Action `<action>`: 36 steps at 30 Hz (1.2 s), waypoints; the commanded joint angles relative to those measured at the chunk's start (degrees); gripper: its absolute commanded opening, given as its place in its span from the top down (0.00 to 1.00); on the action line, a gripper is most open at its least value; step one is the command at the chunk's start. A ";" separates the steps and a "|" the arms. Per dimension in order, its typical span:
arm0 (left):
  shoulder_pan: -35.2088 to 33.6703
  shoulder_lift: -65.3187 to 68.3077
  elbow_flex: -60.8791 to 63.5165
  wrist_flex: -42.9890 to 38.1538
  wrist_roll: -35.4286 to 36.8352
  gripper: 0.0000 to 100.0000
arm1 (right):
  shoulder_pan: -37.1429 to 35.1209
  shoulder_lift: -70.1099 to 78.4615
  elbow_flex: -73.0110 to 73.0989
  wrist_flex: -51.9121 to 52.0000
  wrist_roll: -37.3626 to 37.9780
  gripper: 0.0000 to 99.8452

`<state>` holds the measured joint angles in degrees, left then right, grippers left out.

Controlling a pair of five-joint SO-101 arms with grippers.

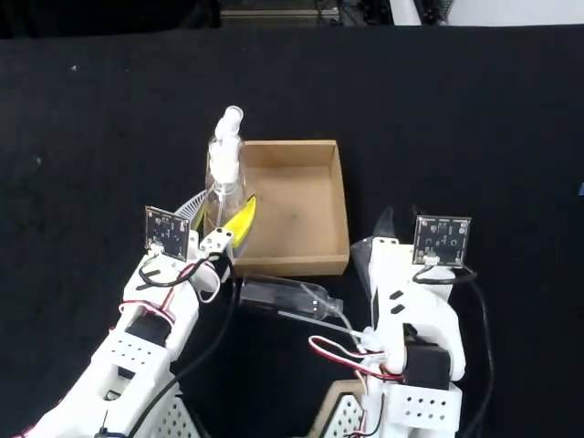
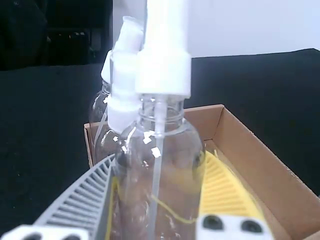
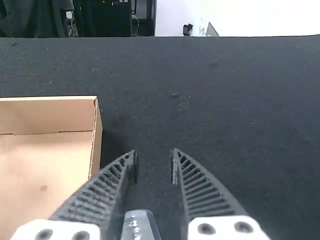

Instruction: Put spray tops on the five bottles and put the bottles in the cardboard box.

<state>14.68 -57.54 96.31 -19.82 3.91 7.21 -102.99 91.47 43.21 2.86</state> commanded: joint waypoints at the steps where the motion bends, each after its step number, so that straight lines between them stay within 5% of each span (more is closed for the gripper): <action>1: -0.13 0.18 0.57 0.18 2.64 0.97 | 1.05 -5.58 -0.04 0.18 -0.09 0.90; 36: -1.10 -3.69 0.66 4.84 4.48 0.97 | 1.05 -5.58 -0.04 0.18 0.09 0.90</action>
<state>13.45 -57.80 96.31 -15.34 8.22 7.21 -102.99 91.47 43.21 2.86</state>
